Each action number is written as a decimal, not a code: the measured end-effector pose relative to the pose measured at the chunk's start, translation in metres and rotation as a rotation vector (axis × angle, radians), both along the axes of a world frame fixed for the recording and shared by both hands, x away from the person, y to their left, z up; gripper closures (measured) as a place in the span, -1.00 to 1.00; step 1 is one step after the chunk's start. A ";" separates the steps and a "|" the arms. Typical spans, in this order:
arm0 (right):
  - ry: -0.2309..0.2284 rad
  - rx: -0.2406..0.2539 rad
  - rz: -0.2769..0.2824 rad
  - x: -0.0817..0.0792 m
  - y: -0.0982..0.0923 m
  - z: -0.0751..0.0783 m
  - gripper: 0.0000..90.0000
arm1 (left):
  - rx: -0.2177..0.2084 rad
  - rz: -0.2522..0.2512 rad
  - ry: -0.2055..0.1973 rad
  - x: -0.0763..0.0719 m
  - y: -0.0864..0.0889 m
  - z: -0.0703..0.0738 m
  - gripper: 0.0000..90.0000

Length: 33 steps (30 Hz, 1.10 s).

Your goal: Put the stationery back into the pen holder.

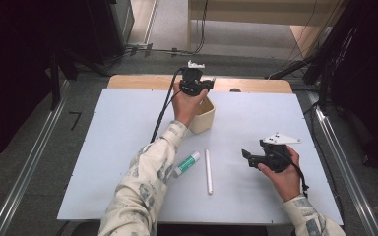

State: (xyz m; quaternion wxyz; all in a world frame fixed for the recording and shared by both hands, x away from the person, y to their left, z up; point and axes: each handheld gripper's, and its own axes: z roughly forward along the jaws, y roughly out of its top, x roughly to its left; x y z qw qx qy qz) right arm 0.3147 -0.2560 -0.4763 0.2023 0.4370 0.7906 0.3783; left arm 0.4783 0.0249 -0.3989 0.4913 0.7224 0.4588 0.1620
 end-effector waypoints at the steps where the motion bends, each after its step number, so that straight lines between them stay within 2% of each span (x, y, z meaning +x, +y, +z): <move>1: 0.000 -0.001 0.000 0.000 0.000 0.000 -0.58 | 0.000 0.002 -0.005 -0.001 0.000 0.000 0.82; 14: 0.001 -0.002 -0.002 0.000 0.000 0.000 -0.58 | 0.014 0.015 -0.015 -0.006 0.001 -0.002 0.78; 20: 0.001 -0.002 -0.002 0.000 0.000 0.000 -0.58 | 0.028 0.016 -0.016 -0.011 0.002 -0.004 0.62; 25: 0.000 -0.002 -0.001 0.000 0.000 0.000 -0.58 | 0.042 0.026 -0.024 -0.018 0.003 -0.003 0.36; 33: 0.001 -0.002 -0.001 -0.001 0.001 0.000 -0.58 | 0.042 0.027 -0.048 -0.032 0.006 -0.002 0.18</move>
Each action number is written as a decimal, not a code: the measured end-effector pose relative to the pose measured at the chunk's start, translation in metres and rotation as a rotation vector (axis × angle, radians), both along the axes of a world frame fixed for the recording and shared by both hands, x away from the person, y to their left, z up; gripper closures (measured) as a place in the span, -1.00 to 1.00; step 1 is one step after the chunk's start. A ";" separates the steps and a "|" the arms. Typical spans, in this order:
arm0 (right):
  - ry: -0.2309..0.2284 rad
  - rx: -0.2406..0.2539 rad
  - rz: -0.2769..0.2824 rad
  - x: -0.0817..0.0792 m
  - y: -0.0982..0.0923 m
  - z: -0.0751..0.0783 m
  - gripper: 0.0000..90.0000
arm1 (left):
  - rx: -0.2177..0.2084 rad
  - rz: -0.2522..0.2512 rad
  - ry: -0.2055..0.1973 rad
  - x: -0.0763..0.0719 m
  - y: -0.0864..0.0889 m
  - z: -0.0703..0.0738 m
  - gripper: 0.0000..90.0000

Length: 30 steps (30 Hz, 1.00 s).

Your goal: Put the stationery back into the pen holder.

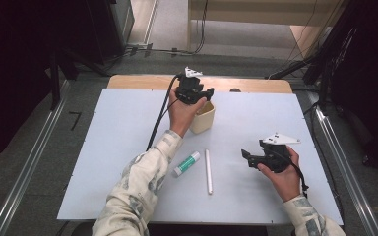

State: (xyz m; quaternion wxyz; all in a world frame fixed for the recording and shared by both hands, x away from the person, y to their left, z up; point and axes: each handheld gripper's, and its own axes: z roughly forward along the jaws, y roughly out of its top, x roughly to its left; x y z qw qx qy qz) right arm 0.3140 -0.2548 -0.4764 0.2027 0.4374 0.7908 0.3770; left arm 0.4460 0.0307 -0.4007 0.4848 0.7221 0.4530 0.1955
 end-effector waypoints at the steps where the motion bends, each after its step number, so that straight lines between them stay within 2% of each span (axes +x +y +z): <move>1: 0.000 0.000 0.000 0.000 0.000 0.000 -0.58 | -0.001 -0.001 0.000 -0.001 0.001 0.000 0.18; 10: 0.001 -0.003 -0.001 0.000 0.000 0.000 -0.58 | -0.007 -0.009 -0.016 -0.014 0.006 -0.002 0.10; 20: 0.002 -0.005 -0.002 0.000 0.000 0.000 -0.58 | -0.022 -0.012 -0.041 -0.033 0.008 -0.002 -0.13; 30: 0.001 -0.010 -0.001 0.000 0.001 -0.001 -0.58 | -0.015 -0.013 -0.028 -0.048 0.010 -0.003 -0.31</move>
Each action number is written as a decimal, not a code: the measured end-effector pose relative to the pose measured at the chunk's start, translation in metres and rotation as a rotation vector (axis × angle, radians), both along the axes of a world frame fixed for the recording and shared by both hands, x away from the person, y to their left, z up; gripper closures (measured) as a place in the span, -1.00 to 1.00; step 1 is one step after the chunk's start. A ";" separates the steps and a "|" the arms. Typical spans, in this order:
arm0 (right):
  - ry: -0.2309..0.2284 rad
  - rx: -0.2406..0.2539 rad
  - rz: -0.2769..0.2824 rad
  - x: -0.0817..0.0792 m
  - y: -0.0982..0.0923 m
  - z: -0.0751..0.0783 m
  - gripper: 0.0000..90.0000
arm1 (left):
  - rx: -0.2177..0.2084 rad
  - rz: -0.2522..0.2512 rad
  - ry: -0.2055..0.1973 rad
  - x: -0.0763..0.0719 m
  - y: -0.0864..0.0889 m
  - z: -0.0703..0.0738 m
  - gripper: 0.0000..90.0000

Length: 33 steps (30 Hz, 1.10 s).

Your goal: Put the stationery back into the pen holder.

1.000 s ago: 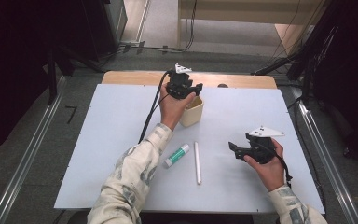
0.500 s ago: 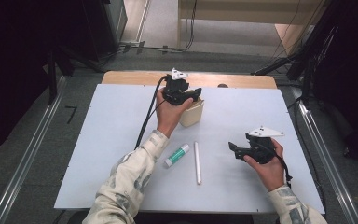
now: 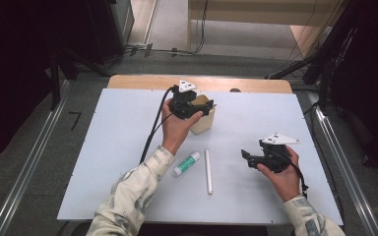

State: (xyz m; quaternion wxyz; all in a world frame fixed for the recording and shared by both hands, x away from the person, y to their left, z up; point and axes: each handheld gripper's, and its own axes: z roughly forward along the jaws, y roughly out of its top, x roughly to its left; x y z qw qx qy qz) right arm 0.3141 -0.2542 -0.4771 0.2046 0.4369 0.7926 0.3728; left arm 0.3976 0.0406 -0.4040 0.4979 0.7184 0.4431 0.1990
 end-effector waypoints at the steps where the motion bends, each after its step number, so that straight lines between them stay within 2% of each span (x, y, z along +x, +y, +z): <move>1: 0.001 0.000 0.000 0.000 0.000 0.000 -0.58 | 0.004 0.001 0.003 -0.001 0.000 -0.001 -0.34; 10: 0.000 -0.005 -0.004 0.000 0.001 0.000 -0.58 | 0.006 -0.002 0.022 -0.014 0.003 -0.010 -0.38; 18: -0.001 -0.005 -0.002 -0.001 0.001 0.000 -0.58 | 0.023 -0.012 0.061 -0.024 0.004 -0.020 -0.39; 29: -0.002 -0.008 -0.003 -0.001 0.001 -0.001 -0.59 | 0.028 0.007 0.044 -0.036 0.009 -0.027 -0.42; 33: -0.002 -0.008 -0.002 -0.001 0.001 -0.001 -0.59 | 0.045 0.017 0.046 -0.039 0.010 -0.030 -0.44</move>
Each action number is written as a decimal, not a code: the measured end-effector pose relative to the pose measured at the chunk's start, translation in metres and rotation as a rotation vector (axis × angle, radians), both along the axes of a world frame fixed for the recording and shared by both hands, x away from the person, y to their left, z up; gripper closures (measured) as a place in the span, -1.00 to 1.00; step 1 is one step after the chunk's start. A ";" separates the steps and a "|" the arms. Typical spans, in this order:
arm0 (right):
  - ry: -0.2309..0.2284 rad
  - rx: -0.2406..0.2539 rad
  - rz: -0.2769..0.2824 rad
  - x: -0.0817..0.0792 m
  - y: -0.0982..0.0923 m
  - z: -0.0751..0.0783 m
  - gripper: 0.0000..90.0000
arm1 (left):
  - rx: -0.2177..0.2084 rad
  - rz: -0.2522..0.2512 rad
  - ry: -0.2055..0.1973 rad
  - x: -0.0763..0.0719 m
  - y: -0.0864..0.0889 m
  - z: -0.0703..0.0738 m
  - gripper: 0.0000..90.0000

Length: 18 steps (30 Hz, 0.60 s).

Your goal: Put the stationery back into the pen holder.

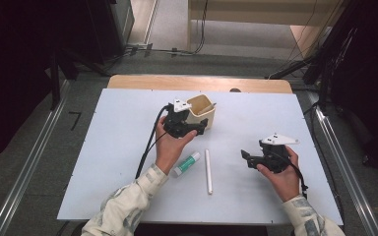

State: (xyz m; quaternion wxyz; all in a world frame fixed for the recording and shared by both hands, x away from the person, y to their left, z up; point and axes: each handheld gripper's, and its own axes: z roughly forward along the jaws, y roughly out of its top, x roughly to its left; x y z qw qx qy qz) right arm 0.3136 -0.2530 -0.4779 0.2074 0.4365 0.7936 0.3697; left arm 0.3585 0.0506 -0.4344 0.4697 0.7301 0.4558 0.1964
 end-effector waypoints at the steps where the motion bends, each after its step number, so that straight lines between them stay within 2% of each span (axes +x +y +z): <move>1: -0.001 0.000 0.000 0.000 0.000 0.000 -0.58 | -0.002 0.001 -0.001 -0.001 0.000 -0.001 -0.45; 9: -0.001 -0.001 0.000 -0.001 0.000 0.001 -0.59 | 0.029 0.004 0.001 -0.011 0.003 -0.007 -0.46; 18: -0.003 -0.001 0.000 -0.001 0.001 0.001 -0.58 | 0.049 0.010 0.032 -0.018 0.011 -0.021 -0.46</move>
